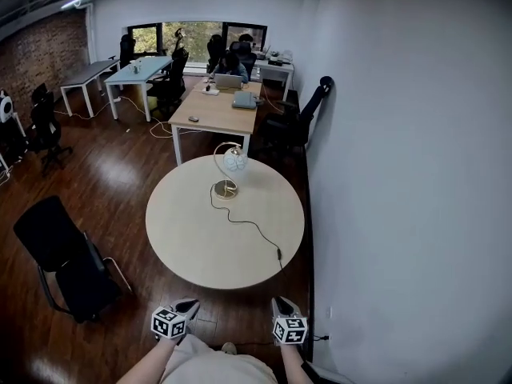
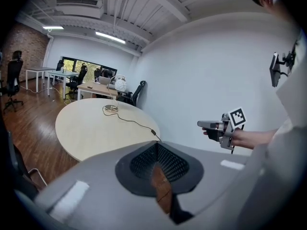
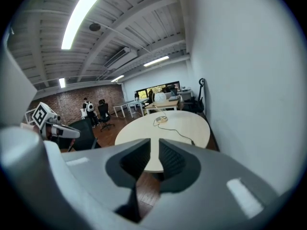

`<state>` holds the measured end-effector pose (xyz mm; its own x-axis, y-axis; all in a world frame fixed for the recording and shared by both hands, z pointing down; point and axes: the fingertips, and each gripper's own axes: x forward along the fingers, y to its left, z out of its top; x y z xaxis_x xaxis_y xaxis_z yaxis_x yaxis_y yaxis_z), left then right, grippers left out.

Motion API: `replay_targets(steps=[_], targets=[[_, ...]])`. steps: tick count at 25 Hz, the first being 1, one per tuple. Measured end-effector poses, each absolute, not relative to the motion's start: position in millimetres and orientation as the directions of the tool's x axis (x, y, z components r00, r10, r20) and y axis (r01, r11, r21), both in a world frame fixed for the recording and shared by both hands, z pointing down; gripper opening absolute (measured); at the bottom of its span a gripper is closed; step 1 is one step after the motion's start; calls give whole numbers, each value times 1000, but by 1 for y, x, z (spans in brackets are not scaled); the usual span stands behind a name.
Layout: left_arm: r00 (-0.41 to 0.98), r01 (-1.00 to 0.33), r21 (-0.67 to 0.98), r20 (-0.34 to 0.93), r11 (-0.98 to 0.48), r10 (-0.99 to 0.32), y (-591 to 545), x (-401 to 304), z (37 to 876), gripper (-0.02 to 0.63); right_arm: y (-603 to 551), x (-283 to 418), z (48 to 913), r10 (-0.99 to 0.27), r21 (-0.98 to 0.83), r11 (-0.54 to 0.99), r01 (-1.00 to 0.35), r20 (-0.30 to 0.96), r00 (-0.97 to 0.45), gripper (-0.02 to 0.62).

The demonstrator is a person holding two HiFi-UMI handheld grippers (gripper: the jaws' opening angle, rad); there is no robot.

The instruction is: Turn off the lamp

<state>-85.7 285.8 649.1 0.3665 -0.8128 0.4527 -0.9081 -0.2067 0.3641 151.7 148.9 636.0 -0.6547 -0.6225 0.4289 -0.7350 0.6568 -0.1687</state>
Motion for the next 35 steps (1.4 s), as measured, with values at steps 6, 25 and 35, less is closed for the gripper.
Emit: replay_targets(steps=[6,25,35], targets=[[370,-900,382,419,-209,-829,296,-103,645,-8,150,127,654,-613,-27,700,-714,490,-619,55],[471,-867,398,467,-298,-748,316,-194,642,-8,173,24,623,-623,-6,662,-749,552,-555,55],[513,-844,429,476,-321,-714,304,-198,661,-8,183,22,642,-633,42,665,-746,561,-533,5]])
